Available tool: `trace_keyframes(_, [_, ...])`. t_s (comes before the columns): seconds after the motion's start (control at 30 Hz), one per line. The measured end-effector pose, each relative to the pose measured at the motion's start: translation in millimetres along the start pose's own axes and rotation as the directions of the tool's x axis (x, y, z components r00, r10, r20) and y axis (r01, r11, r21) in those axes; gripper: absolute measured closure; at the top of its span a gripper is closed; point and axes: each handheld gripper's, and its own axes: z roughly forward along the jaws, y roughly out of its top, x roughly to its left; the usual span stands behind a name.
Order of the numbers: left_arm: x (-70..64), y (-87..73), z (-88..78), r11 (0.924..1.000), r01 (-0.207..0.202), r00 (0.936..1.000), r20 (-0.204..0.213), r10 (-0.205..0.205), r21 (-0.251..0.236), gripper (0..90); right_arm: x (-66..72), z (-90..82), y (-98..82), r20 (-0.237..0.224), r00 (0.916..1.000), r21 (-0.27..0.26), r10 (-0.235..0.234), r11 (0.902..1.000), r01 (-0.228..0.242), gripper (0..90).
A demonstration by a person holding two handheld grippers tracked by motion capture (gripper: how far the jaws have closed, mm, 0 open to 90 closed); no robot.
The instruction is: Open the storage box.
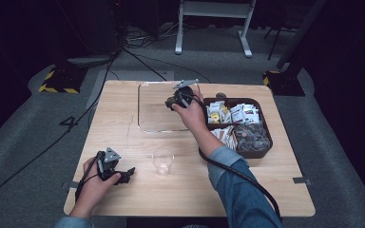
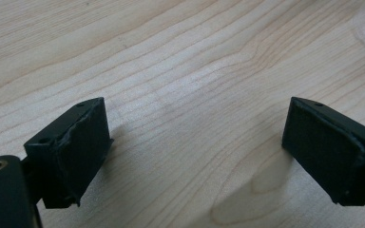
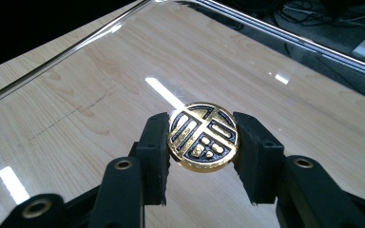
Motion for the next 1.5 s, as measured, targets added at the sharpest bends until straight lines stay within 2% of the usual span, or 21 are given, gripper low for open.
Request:
trace_keyframes(0.23, [0.4, 0.1, 0.1, 1.0000, -0.003, 1.0000, 0.002, 0.003, 0.000, 8.8, 9.4, 27.5, -11.7, -0.005, 0.9994, 0.038, 0.033, 0.9987, -0.033, 58.6])
trace_keyframes(0.37, [0.5, 0.1, -0.1, 1.0000, -0.005, 1.0000, 0.002, 0.005, 0.002, 8.8, 13.5, 38.8, -18.7, -0.007, 0.9994, 0.057, 0.035, 0.9978, -0.035, 58.5])
trace_keyframes(0.7, [0.9, -0.2, -0.1, 1.0000, -0.006, 0.9999, 0.009, 0.006, 0.000, 8.7, 13.5, 56.4, -36.9, 0.005, 0.9996, 0.104, 0.026, 0.9942, -0.027, 58.5])
trace_keyframes(0.9, [1.1, -0.3, -0.2, 1.0000, -0.006, 0.9999, 0.011, 0.006, 0.001, 8.7, 9.3, 60.6, -45.3, 0.010, 0.9991, 0.117, 0.041, 0.9922, -0.042, 58.5])
trace_keyframes(1.27, [1.0, -0.4, 0.0, 1.0000, -0.006, 0.9999, 0.011, 0.006, -0.002, 8.7, 9.9, 61.1, -49.9, 0.018, 0.9986, 0.090, 0.049, 0.9946, -0.051, 57.4])
trace_keyframes(1.37, [1.0, -0.4, 0.2, 1.0000, -0.005, 0.9999, 0.011, 0.005, -0.004, 8.7, 9.9, 60.7, -50.1, 0.017, 0.9988, 0.085, 0.047, 0.9952, -0.048, 48.7])
trace_keyframes(1.5, [1.1, -0.3, -0.1, 1.0000, -0.006, 0.9999, 0.011, 0.006, 0.000, 8.7, 8.0, 58.0, -49.8, 0.002, 0.9978, 0.075, 0.067, 0.9950, -0.067, 41.1])
